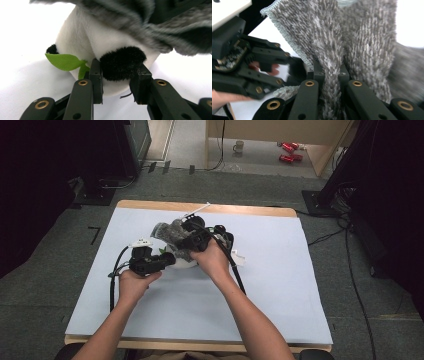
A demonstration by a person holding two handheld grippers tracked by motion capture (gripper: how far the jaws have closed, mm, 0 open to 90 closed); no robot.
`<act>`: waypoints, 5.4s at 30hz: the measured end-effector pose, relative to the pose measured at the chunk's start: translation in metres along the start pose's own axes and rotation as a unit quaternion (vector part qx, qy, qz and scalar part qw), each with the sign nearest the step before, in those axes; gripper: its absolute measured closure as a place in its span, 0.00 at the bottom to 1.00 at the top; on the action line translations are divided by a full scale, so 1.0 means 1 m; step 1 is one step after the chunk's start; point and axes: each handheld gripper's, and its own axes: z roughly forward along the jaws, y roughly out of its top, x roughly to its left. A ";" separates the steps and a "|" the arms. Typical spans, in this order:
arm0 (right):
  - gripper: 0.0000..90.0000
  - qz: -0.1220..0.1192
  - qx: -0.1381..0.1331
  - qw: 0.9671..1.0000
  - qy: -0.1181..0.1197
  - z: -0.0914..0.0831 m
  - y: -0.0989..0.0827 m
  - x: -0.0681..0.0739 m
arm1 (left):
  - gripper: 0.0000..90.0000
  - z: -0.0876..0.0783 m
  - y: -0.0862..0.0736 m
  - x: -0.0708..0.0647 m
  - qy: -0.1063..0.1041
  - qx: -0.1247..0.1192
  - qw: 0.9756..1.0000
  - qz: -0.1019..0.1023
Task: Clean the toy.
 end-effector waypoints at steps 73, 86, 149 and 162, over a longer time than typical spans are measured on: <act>0.94 0.018 -0.070 0.997 0.040 -0.107 -0.018 -0.017 | 0.80 -0.024 0.008 -0.002 -0.054 0.011 0.997 -0.061; 0.94 0.023 -0.065 0.996 0.057 -0.097 -0.010 -0.010 | 0.80 -0.026 0.008 0.004 -0.051 0.008 0.996 -0.071; 0.82 0.017 -0.071 0.995 -0.065 -0.032 -0.008 -0.039 | 0.47 0.005 -0.011 0.014 0.041 -0.078 0.995 0.054; 0.82 0.015 -0.099 0.995 0.011 -0.048 0.003 -0.007 | 0.79 -0.009 0.002 0.012 -0.022 -0.041 0.998 -0.038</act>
